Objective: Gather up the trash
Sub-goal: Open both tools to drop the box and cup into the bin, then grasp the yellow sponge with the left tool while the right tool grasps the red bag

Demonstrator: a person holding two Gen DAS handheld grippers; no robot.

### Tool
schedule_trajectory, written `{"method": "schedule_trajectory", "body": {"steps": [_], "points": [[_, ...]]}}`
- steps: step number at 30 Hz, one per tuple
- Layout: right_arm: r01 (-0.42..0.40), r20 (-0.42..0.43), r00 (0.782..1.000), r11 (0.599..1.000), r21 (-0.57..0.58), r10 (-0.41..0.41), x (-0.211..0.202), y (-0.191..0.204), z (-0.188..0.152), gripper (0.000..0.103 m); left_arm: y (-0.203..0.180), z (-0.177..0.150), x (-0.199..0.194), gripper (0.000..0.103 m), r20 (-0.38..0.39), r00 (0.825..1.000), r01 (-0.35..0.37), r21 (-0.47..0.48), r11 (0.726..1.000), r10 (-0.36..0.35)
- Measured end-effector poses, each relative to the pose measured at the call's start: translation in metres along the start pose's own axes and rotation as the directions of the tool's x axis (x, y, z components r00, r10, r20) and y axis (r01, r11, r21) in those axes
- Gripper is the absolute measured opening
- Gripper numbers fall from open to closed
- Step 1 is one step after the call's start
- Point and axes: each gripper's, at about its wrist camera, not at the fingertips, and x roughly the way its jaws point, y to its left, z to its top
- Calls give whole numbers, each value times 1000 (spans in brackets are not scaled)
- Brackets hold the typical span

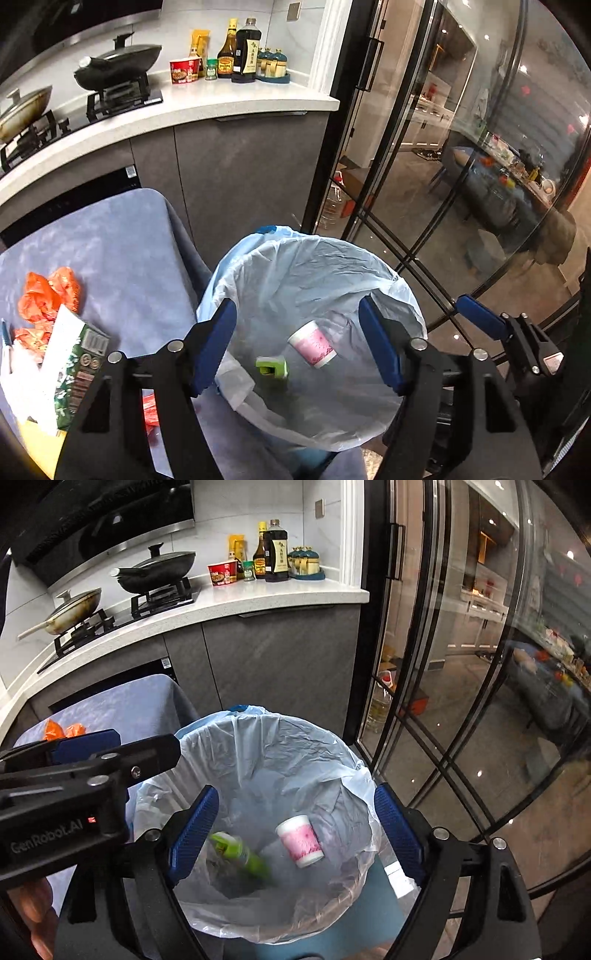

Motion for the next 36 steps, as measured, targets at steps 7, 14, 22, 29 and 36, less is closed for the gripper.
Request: {"method": "schedule_trajectory", "body": {"steps": [7, 14, 22, 29, 36], "points": [[-17, -2, 1000, 1000, -3, 17, -22, 9, -9, 84, 16, -14, -31, 72, 30, 997, -76, -13, 997, 77], [-50, -10, 999, 998, -24, 49, -50, 32, -27, 84, 56, -52, -74, 73, 23, 980, -196, -59, 979, 198], [-121, -35, 992, 988, -100, 118, -74, 86, -53, 84, 112, -105, -118, 81, -17, 941, -336, -129, 933, 337], [-180, -80, 982, 971, -156, 169, -84, 132, -78, 84, 162, -147, -146, 84, -62, 914, -404, -213, 890, 401], [-203, -119, 976, 959, -197, 182, -84, 159, -93, 84, 209, -183, -156, 90, -120, 891, -454, -308, 836, 439]]}}
